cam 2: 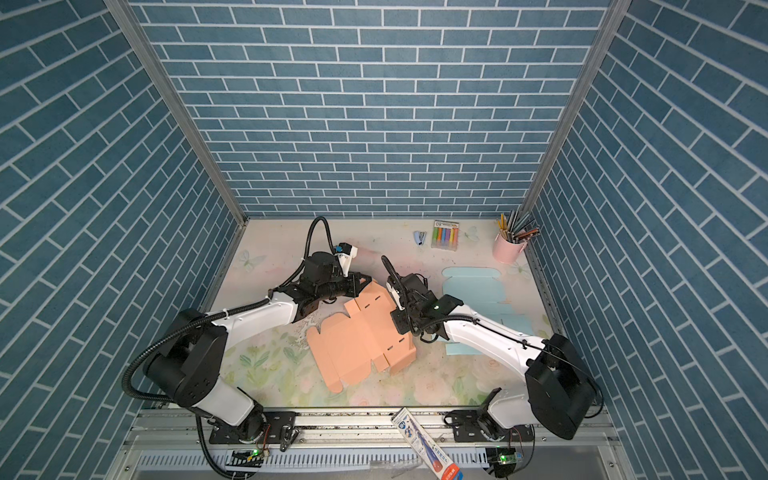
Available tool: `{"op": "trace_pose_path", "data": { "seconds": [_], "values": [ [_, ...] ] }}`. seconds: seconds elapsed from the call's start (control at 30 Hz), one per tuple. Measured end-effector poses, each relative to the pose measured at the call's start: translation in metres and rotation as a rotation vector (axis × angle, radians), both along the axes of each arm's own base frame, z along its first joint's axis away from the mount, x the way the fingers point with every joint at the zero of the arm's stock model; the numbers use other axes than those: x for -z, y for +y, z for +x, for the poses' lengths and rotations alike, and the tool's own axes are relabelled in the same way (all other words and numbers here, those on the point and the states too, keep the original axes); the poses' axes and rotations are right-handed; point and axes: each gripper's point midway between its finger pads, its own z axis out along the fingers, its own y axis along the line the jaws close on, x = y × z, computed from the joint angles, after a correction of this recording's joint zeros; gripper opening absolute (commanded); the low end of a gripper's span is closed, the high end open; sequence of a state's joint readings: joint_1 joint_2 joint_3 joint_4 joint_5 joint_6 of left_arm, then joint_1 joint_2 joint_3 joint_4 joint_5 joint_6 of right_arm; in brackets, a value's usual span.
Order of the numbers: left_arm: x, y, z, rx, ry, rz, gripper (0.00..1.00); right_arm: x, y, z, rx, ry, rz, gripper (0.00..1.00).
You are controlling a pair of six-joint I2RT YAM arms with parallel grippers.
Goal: Fold the paper box
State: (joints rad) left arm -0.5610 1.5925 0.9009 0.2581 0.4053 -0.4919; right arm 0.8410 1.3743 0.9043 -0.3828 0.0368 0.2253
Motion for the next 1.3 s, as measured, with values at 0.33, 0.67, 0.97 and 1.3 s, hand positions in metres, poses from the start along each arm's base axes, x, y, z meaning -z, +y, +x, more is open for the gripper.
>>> {"op": "trace_pose_path", "data": {
  "seconds": [0.33,0.67,0.97,1.3],
  "values": [
    [0.007,-0.006,-0.014,0.025,-0.003,0.026,0.00,0.000,-0.004,-0.001,-0.011,-0.036,-0.054,0.00],
    [0.012,-0.007,-0.073,0.102,0.014,0.024,0.00,-0.016,0.003,0.003,-0.053,-0.128,-0.084,0.00],
    [0.025,0.100,-0.042,-0.172,0.023,0.036,0.00,-0.020,0.009,-0.005,-0.131,-0.247,-0.194,0.00],
    [0.088,0.115,-0.048,-0.204,0.159,0.117,0.00,-0.026,0.017,-0.001,-0.147,-0.308,-0.246,0.00]
  ]
}}
